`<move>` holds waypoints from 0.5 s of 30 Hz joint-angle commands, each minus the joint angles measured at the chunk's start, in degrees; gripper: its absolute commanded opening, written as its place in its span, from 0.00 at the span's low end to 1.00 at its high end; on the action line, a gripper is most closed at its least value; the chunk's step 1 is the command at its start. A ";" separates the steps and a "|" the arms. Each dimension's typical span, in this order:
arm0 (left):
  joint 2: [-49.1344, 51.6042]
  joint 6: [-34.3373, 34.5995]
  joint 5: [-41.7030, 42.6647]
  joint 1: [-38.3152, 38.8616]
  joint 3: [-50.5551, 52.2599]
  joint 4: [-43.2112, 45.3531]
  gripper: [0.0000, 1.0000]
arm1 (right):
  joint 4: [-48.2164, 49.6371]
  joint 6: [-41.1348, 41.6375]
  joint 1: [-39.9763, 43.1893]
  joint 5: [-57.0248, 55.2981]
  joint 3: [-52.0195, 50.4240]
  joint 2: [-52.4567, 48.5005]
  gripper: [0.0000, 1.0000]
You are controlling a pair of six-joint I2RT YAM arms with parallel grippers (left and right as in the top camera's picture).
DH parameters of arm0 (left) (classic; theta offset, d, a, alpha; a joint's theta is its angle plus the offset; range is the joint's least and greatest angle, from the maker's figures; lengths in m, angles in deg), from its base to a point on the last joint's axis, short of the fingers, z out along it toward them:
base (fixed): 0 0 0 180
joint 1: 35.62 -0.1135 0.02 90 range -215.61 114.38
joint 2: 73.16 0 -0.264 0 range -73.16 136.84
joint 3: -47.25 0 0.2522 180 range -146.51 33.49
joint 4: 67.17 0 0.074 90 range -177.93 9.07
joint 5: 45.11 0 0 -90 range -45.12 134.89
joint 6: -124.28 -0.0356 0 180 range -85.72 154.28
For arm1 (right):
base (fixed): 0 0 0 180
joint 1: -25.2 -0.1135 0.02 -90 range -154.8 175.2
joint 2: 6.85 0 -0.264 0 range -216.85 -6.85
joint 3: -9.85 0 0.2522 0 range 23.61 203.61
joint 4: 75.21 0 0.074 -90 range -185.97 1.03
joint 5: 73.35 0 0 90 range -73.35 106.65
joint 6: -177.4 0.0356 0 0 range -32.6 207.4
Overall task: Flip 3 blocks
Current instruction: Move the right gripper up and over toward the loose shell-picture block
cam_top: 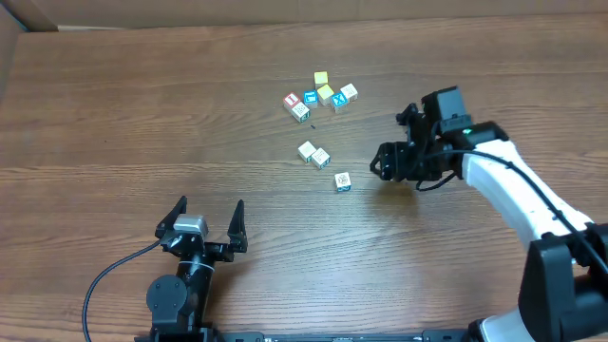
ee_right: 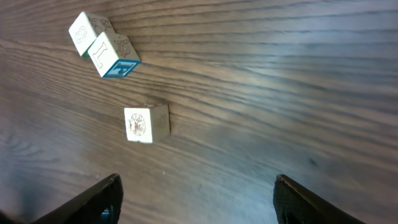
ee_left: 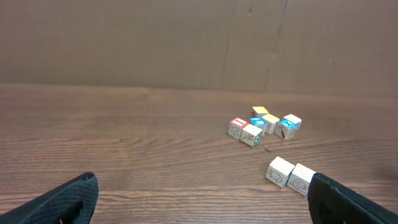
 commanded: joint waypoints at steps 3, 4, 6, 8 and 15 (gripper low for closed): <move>-0.48 -1.27 0.07 0.46 0.20 -0.13 1.00 | 4.20 -0.15 -2.51 -3.04 -2.95 -1.70 0.80; -0.48 -1.29 0.07 0.46 0.20 -0.13 1.00 | 4.83 -0.15 -2.73 -3.43 -3.39 -1.70 0.81; -0.48 -1.27 0.07 0.46 0.20 -0.13 1.00 | 5.84 -0.15 -2.95 -3.63 -4.15 -1.70 0.82; -0.48 -1.29 0.07 0.46 0.20 -0.13 1.00 | 6.27 -0.17 -2.95 -3.72 -4.68 -1.73 0.82; -0.48 -1.27 0.07 0.46 0.20 -0.13 1.00 | 8.39 -0.15 -2.95 -8.96 -5.70 -1.73 0.84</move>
